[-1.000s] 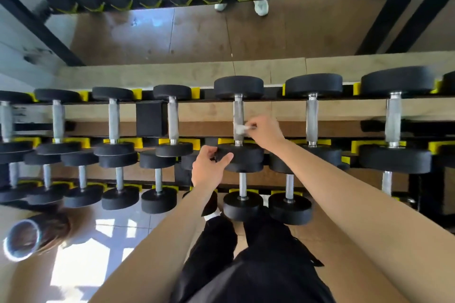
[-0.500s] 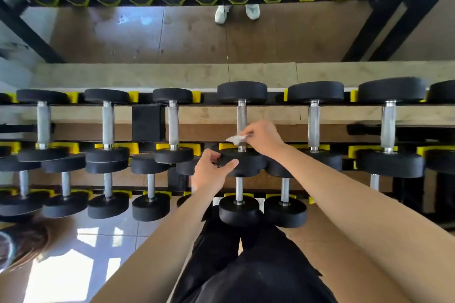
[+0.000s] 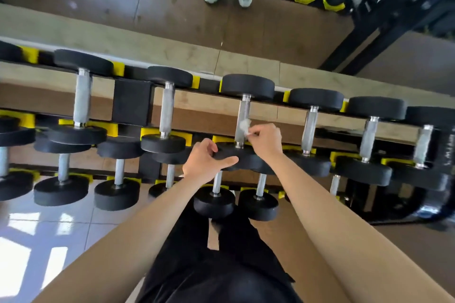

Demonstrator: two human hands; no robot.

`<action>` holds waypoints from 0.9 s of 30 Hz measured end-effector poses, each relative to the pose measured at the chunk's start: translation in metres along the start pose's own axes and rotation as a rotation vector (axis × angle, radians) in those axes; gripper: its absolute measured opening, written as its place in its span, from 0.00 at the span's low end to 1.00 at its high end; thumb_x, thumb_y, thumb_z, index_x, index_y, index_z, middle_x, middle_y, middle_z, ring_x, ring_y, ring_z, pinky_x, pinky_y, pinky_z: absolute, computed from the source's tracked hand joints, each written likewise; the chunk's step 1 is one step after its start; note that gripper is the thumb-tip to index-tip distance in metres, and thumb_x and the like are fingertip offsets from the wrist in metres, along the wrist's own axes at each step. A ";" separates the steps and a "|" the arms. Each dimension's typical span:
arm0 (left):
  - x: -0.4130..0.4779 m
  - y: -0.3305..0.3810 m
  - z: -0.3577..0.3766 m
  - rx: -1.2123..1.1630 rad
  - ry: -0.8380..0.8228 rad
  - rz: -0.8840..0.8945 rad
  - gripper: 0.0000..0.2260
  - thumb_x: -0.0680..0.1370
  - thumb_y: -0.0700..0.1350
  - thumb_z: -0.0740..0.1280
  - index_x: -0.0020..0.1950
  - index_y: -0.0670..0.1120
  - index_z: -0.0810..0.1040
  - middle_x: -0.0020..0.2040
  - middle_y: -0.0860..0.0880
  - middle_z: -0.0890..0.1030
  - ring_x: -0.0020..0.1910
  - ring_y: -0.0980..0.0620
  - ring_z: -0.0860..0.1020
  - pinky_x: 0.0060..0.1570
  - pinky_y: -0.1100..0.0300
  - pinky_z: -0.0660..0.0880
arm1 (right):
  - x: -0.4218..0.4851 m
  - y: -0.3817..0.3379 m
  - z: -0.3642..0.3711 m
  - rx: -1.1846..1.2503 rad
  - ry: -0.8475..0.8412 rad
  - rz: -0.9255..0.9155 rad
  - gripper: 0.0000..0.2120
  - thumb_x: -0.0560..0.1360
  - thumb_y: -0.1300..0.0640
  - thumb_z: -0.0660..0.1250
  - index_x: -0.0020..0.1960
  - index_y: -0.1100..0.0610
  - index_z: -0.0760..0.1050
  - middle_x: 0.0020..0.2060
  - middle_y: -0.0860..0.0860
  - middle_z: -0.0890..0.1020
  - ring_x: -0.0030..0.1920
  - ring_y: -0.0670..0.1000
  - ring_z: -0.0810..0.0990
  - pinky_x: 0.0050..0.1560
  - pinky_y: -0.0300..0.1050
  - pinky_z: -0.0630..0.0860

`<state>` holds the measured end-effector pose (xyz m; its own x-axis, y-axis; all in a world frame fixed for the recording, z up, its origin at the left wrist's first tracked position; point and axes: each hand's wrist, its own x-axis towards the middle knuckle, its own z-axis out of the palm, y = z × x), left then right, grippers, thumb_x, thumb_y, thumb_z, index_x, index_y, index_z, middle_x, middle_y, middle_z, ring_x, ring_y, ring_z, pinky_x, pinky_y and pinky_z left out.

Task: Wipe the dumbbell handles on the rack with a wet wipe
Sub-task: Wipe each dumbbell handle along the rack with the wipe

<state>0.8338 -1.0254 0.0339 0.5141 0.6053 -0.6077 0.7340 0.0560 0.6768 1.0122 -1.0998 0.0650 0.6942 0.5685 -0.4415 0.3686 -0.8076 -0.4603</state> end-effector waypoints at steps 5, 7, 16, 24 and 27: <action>-0.002 0.005 -0.001 0.029 0.006 -0.010 0.26 0.62 0.69 0.77 0.47 0.55 0.70 0.48 0.55 0.75 0.45 0.54 0.75 0.39 0.58 0.72 | -0.015 0.015 -0.026 -0.020 -0.179 -0.046 0.08 0.79 0.55 0.68 0.44 0.55 0.84 0.37 0.51 0.83 0.40 0.50 0.79 0.40 0.44 0.73; -0.002 0.013 -0.002 0.087 0.078 0.066 0.26 0.64 0.64 0.78 0.54 0.57 0.73 0.53 0.57 0.76 0.52 0.54 0.76 0.48 0.54 0.78 | -0.015 0.016 -0.035 0.042 -0.184 -0.090 0.11 0.81 0.54 0.65 0.43 0.53 0.81 0.35 0.53 0.81 0.38 0.51 0.78 0.40 0.47 0.74; 0.007 0.084 -0.003 -0.046 -0.255 0.519 0.35 0.75 0.49 0.76 0.78 0.56 0.65 0.68 0.55 0.76 0.65 0.59 0.74 0.65 0.62 0.71 | -0.013 0.007 -0.061 0.597 -0.407 -0.147 0.12 0.78 0.62 0.70 0.61 0.59 0.81 0.46 0.52 0.86 0.43 0.49 0.85 0.47 0.43 0.82; 0.026 0.071 -0.020 -0.049 -0.177 0.311 0.11 0.82 0.49 0.66 0.63 0.51 0.83 0.39 0.61 0.83 0.35 0.63 0.77 0.41 0.66 0.71 | 0.001 0.019 -0.055 0.438 -0.221 -0.131 0.09 0.76 0.63 0.72 0.56 0.57 0.80 0.46 0.53 0.85 0.42 0.49 0.86 0.45 0.44 0.84; 0.039 0.052 -0.025 0.044 -0.156 0.223 0.11 0.83 0.49 0.65 0.61 0.50 0.84 0.33 0.56 0.79 0.30 0.57 0.71 0.34 0.60 0.67 | 0.008 0.026 -0.033 0.252 -0.208 -0.201 0.06 0.76 0.61 0.72 0.52 0.56 0.83 0.44 0.51 0.85 0.41 0.47 0.84 0.47 0.44 0.84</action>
<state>0.8809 -0.9790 0.0561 0.7247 0.4690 -0.5048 0.6120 -0.1015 0.7843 1.0480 -1.1212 0.0753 0.4736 0.7524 -0.4578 0.3037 -0.6274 -0.7170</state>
